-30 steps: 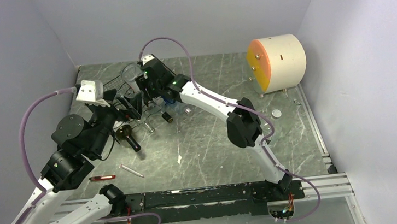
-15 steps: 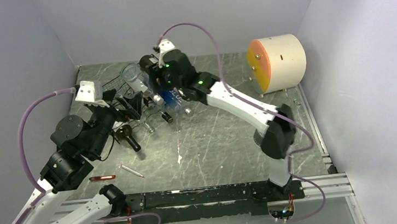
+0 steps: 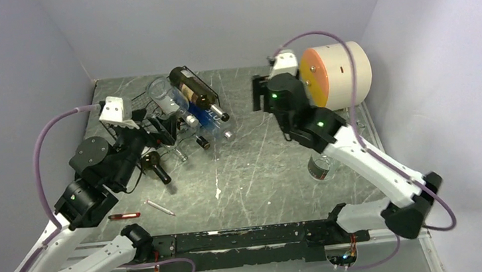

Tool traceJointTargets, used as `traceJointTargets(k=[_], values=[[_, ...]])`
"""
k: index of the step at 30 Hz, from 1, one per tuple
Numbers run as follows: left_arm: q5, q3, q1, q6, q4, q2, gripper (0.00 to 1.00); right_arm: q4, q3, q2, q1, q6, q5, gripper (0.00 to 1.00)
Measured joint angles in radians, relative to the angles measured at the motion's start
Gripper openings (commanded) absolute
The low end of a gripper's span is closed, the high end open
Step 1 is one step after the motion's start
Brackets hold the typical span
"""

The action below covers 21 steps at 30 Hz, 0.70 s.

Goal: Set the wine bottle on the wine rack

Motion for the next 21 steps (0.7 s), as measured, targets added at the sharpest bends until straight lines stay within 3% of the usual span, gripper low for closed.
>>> traceJointTargets(k=[10,21], values=[[0.044,-0.013,0.0,-0.013,0.022,0.066,0.96,-0.2,-0.158,-0.264,-0.223,0.112,0.209,0.79],[0.072,-0.013,0.0,-0.015,0.034,0.111,0.96,-0.401,-0.316,-0.339,-0.251,0.307,0.269,0.79]])
